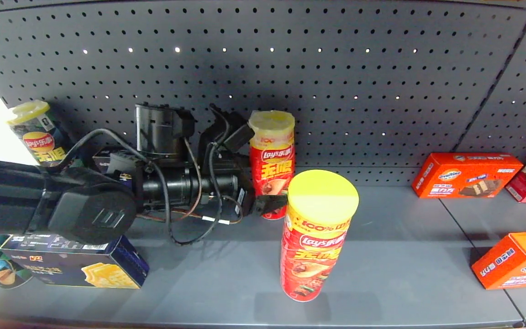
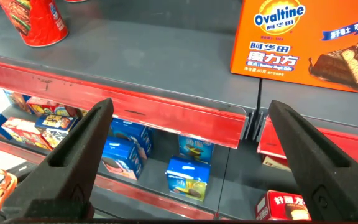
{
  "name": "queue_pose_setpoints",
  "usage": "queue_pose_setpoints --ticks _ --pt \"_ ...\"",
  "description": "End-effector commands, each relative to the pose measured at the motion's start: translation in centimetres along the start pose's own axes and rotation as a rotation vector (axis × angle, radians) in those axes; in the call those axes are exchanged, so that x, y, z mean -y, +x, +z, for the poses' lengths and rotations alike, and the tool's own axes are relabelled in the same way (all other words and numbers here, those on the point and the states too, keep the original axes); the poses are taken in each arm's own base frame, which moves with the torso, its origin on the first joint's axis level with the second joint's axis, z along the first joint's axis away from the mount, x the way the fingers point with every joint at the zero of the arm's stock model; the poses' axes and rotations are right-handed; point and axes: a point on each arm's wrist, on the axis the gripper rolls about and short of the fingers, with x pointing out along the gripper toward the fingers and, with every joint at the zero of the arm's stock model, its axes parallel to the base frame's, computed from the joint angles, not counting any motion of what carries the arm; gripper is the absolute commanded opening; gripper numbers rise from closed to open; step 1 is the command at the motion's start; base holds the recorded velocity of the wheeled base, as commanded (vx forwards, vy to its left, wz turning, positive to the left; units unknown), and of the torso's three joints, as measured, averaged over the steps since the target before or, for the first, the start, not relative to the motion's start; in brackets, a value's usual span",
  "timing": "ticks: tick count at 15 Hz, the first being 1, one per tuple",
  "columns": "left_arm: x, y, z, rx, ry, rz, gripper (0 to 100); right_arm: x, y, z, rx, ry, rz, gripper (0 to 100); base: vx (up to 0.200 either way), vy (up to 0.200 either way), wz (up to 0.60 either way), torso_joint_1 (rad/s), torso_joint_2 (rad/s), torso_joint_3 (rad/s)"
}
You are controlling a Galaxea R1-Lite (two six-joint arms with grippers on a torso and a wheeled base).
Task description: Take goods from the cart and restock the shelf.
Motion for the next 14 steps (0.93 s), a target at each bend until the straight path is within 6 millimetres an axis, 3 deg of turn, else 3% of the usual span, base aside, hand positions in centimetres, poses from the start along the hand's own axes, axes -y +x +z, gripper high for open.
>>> queue_pose_setpoints --ticks 1,4,10,14 --pt "1.3 -2.8 0.1 0.002 0.003 0.027 100 0.0 0.0 0.0 -0.001 0.000 0.000 100 0.000 0.000 0.00 0.000 0.00 0.000" --pt "2.3 -4.6 -0.6 -0.011 0.008 0.116 100 0.0 0.0 0.0 -0.001 0.000 0.000 100 0.000 0.000 0.00 0.000 0.00 0.000" --pt "1.6 -5.3 -1.7 -0.027 0.008 0.273 100 0.0 0.0 0.0 -0.001 0.000 0.000 100 0.000 0.000 0.00 0.000 0.00 0.000" --pt "1.1 -4.7 -2.0 -0.051 0.002 0.328 100 0.0 0.0 0.0 -0.001 0.000 0.000 100 0.000 0.000 0.00 0.000 0.00 0.000"
